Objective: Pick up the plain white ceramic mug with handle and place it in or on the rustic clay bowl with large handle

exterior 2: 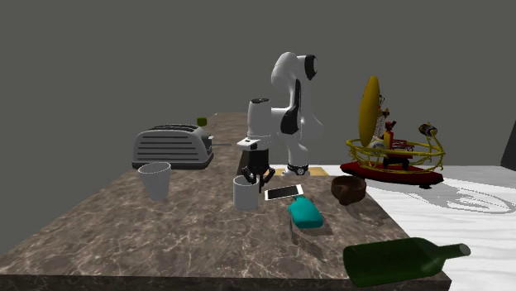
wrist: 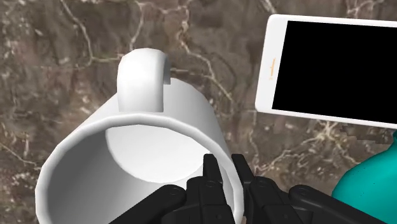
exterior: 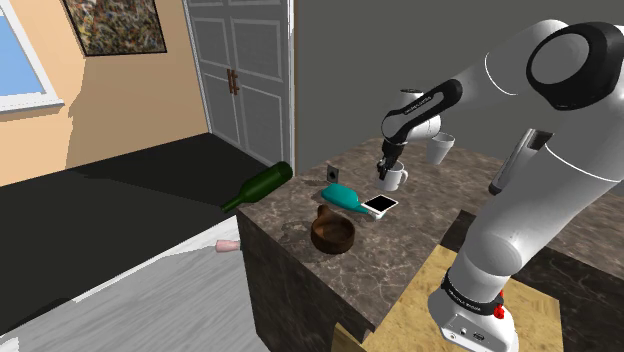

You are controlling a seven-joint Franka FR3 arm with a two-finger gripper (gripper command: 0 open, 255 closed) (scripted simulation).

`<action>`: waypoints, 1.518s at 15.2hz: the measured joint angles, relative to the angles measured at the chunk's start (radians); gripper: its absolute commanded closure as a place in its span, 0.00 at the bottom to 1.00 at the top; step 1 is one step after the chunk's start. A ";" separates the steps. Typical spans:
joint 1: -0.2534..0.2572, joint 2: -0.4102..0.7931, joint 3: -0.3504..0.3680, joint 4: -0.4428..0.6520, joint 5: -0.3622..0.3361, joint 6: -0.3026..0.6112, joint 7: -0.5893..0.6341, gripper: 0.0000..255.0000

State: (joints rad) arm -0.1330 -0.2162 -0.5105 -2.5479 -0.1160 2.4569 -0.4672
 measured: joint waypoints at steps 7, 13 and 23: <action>-0.009 -0.050 0.014 0.028 -0.022 -0.078 0.017 1.00; -0.015 -0.102 0.033 0.075 -0.037 -0.173 0.034 1.00; -0.019 -0.165 0.060 0.159 -0.046 -0.318 0.050 1.00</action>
State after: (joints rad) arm -0.1524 -0.3809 -0.4505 -2.3885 -0.1621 2.1389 -0.4169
